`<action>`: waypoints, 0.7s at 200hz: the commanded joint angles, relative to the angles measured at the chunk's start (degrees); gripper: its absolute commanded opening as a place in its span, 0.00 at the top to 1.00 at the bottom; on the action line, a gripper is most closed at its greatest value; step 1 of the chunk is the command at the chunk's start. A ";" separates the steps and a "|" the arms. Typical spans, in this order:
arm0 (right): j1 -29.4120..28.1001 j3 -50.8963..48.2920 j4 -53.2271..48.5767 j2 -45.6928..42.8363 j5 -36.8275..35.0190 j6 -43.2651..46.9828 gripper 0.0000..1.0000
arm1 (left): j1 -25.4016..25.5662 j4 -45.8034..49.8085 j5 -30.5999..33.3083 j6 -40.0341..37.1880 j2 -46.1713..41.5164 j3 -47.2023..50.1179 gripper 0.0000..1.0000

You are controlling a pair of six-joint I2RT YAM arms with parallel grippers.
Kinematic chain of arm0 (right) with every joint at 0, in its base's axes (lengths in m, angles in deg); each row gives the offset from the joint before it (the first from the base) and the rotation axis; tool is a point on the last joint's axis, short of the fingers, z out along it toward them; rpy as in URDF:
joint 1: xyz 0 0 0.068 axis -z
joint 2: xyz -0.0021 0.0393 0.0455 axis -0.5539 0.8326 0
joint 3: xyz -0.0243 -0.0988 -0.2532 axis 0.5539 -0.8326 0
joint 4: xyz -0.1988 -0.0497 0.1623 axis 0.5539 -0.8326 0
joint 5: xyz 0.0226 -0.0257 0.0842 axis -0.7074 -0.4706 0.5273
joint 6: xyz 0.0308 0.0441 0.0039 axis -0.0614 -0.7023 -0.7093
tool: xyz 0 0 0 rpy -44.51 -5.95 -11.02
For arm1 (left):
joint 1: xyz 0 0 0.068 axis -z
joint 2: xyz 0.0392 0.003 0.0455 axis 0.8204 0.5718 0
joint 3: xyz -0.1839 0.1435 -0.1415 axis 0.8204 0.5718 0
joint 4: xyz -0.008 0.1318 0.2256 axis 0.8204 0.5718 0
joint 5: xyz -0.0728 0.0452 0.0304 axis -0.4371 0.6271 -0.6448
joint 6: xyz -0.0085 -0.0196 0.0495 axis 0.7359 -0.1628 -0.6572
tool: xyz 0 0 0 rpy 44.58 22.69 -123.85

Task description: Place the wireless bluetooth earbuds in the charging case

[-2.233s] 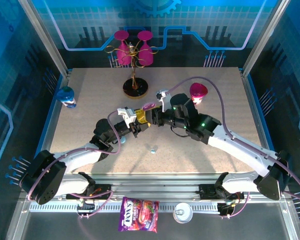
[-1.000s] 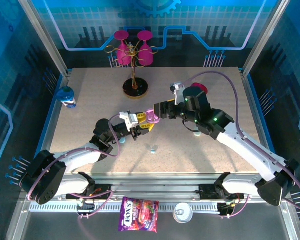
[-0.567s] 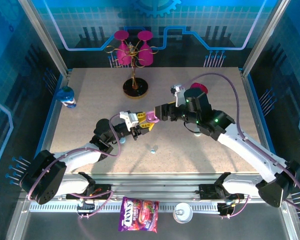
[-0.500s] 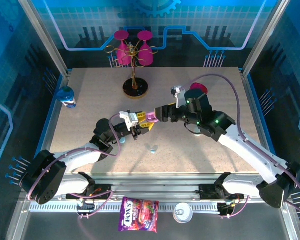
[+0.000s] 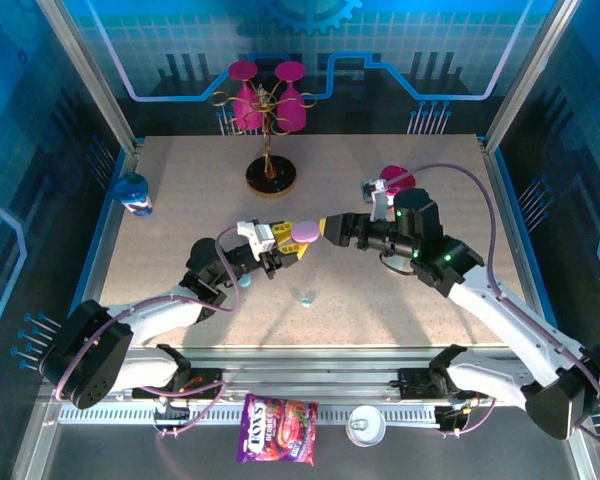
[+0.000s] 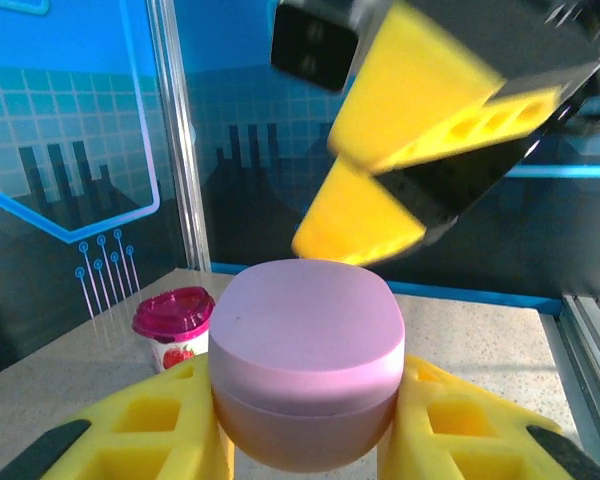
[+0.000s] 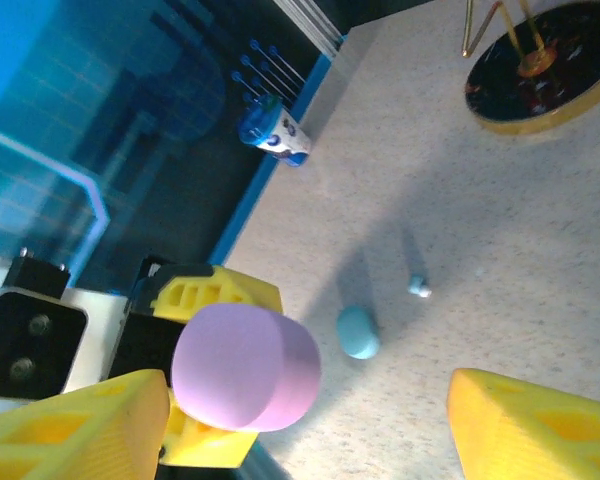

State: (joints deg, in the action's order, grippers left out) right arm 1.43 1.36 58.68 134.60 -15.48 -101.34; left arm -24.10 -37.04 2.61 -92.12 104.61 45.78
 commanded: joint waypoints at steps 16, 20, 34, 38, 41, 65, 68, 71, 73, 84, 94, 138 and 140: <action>1.74 -8.44 21.92 3.07 15.04 -19.39 0.33 | 0.30 -5.65 -1.19 2.96 0.61 -2.27 0.71; 1.58 -9.29 23.77 3.42 15.98 -20.46 0.33 | 0.30 -5.64 -1.27 2.96 0.58 -2.39 0.71; 1.05 -12.60 30.49 4.99 17.85 -24.94 0.37 | 0.29 -5.31 -1.94 2.77 0.51 -2.60 0.71; 0.96 -13.40 32.37 5.38 18.14 -26.13 0.38 | 0.34 -5.23 -2.22 2.58 0.58 -2.56 0.71; 0.88 -13.92 33.71 5.69 18.24 -26.91 0.38 | 0.35 -5.23 -2.48 2.53 0.59 -2.58 0.71; 0.03 -15.89 39.45 7.21 17.84 -29.98 0.41 | 0.29 -5.79 -3.33 2.34 1.09 -2.49 0.70; -0.16 -15.83 39.54 7.35 17.73 -30.00 0.41 | 0.28 -5.87 -3.24 2.34 1.09 -2.47 0.70; -0.29 -15.78 39.55 7.55 17.75 -30.01 0.42 | 0.34 -5.91 -3.25 2.34 1.16 -2.50 0.70; -0.37 -15.72 39.62 7.74 17.68 -30.01 0.42 | 0.35 -5.98 -3.23 2.37 1.22 -2.50 0.70; -0.72 -15.57 40.60 8.33 17.90 -30.54 0.46 | 0.31 -5.98 -3.30 2.52 1.30 -2.56 0.71; -0.68 -15.78 42.73 9.09 18.25 -32.01 0.51 | 0.33 -5.82 -3.37 2.52 1.32 -2.71 0.71; -0.79 -15.22 39.09 8.72 17.22 -30.47 0.75 | 0.30 -4.00 -3.37 0.85 1.45 -2.82 0.70; -0.74 -15.14 38.52 8.51 17.05 -30.12 0.76 | 0.34 -3.92 -3.30 0.74 1.45 -2.82 0.70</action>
State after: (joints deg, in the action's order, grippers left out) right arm 1.43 -13.68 100.62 143.76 1.64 -133.14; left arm -24.31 -38.15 0.89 -90.59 105.97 45.67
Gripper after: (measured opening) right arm 0.298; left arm 0.338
